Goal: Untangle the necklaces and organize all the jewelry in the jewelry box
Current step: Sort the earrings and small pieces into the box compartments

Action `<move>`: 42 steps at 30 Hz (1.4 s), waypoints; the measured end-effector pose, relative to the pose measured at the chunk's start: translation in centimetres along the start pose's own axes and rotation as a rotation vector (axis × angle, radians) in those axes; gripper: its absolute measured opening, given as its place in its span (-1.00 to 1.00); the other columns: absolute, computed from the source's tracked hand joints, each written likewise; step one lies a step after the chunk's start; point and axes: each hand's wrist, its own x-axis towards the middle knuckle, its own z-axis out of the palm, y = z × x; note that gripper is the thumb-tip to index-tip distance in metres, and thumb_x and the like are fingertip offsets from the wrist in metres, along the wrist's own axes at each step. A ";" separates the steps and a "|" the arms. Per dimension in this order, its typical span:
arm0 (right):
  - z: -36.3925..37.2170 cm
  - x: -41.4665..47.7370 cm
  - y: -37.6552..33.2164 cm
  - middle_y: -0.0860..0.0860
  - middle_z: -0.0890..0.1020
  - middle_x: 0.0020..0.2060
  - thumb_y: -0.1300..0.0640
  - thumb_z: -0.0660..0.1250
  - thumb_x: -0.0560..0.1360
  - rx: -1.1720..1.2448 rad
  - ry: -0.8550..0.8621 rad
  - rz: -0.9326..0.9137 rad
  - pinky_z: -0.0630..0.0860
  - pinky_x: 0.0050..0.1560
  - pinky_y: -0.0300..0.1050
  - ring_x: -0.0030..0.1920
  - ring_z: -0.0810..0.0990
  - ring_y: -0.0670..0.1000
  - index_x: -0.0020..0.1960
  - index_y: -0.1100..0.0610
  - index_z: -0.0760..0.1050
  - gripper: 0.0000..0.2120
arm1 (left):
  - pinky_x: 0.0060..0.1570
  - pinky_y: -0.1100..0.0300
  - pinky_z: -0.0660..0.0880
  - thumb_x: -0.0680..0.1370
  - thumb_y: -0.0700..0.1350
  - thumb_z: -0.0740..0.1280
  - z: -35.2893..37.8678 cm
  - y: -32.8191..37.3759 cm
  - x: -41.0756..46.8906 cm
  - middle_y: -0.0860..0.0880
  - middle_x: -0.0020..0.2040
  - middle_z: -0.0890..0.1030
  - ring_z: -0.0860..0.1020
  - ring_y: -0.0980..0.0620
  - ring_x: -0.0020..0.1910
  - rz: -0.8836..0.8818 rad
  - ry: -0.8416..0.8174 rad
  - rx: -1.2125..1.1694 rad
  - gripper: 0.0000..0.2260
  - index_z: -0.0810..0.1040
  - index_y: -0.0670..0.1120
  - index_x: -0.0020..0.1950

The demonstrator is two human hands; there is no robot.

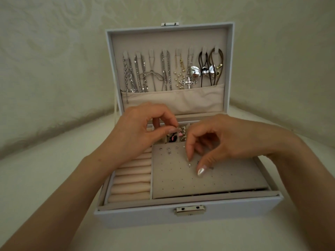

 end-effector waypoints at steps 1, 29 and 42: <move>0.1 0.0 0.0 0.00 0.55 -0.31 0.07 0.56 0.27 0.010 0.005 -0.009 0.42 -0.28 -0.16 -0.33 0.47 -0.07 -0.16 0.00 0.61 -0.80 | -0.24 0.52 0.30 0.40 -0.09 0.41 0.0 0.0 0.0 0.34 -0.29 0.52 0.44 0.29 -0.29 -0.004 -0.009 -0.007 -0.95 0.60 0.04 -0.17; -1.3 -1.3 0.8 0.15 0.65 -0.36 0.12 0.48 0.19 0.317 0.483 -0.074 0.60 -0.23 -0.17 -0.36 0.60 0.02 -0.26 0.20 0.62 -0.81 | -0.11 0.18 0.44 0.32 0.02 0.44 1.4 0.9 1.7 0.18 -0.30 0.53 0.45 0.18 -0.19 0.006 -0.233 -0.009 -0.93 0.57 0.13 -0.26; -0.1 -2.0 2.0 0.10 0.66 -0.37 0.26 0.42 0.24 0.498 0.523 -0.070 0.59 -0.24 -0.23 -0.34 0.63 -0.01 -0.29 0.13 0.65 -0.92 | -0.13 0.10 0.45 0.37 -0.01 0.49 2.1 1.0 2.1 0.25 -0.31 0.48 0.41 0.24 -0.18 0.045 -0.268 0.108 -0.80 0.48 0.22 -0.28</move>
